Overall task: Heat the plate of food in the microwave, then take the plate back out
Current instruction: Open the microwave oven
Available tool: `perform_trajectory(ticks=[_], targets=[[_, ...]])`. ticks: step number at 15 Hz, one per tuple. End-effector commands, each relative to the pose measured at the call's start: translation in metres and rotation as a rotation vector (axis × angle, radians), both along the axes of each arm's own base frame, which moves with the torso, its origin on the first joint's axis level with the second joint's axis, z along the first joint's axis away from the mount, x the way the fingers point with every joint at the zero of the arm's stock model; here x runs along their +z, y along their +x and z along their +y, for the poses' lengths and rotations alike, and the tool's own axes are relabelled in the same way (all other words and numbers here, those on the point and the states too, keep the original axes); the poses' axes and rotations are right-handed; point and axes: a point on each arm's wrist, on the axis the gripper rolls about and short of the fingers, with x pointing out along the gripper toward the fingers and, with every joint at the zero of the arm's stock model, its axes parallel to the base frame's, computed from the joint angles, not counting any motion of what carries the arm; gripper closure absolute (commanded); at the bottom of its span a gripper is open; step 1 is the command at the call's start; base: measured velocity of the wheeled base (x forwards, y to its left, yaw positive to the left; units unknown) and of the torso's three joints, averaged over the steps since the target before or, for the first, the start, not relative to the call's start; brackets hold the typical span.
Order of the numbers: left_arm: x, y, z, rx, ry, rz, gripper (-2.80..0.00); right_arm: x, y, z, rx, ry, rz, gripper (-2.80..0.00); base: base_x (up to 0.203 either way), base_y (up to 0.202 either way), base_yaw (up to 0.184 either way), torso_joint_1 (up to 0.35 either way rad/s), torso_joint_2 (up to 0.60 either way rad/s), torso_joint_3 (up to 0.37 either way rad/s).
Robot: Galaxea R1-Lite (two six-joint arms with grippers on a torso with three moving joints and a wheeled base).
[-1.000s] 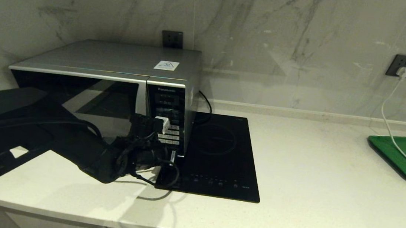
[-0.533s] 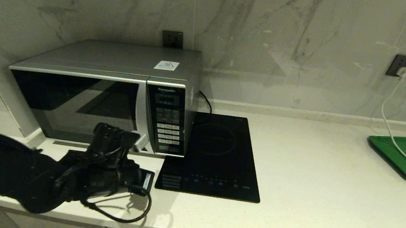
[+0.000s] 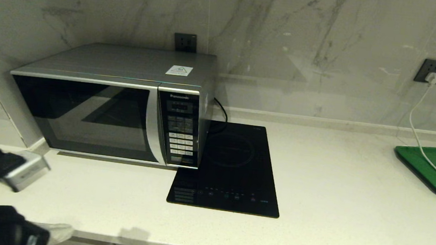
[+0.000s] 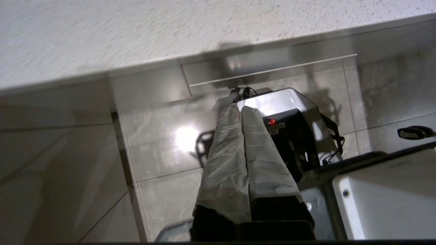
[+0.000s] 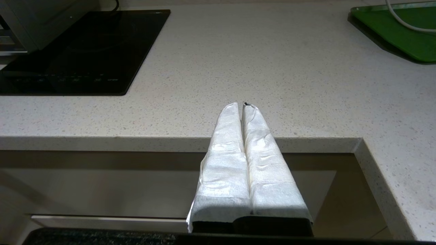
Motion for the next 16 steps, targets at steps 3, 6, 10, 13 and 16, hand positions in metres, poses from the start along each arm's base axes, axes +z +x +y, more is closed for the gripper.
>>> perform_trajectory(ticks=[3, 6, 10, 13, 16], targets=[[0.026, -0.118, 0.05, 0.153, -0.011, -0.071, 0.0, 0.0, 0.0, 0.0, 0.0, 0.001, 0.0, 0.0, 0.0, 0.0, 0.0, 0.0, 0.0, 0.0], [0.008, -0.173, 0.061, 0.223, 0.03, -0.101, 0.0, 0.0, 0.0, 0.0, 0.0, 0.001, 0.0, 0.0, 0.0, 0.0, 0.0, 0.0, 0.0, 0.0], [-0.015, -0.213, 0.05, 0.3, 0.144, -0.134, 0.0, 0.0, 0.0, 0.0, 0.0, 0.001, 0.0, 0.0, 0.0, 0.0, 0.0, 0.0, 0.0, 0.0], [-0.038, -0.232, 0.043, 0.219, 0.14, -0.223, 0.0, 0.0, 0.0, 0.0, 0.0, 0.001, 0.0, 0.0, 0.0, 0.0, 0.0, 0.0, 0.0, 0.0], [-0.064, -0.244, 0.042, 0.148, 0.098, -0.356, 0.0, 0.0, 0.0, 0.0, 0.0, 0.001, 0.0, 0.0, 0.0, 0.0, 0.0, 0.0, 0.0, 0.0]])
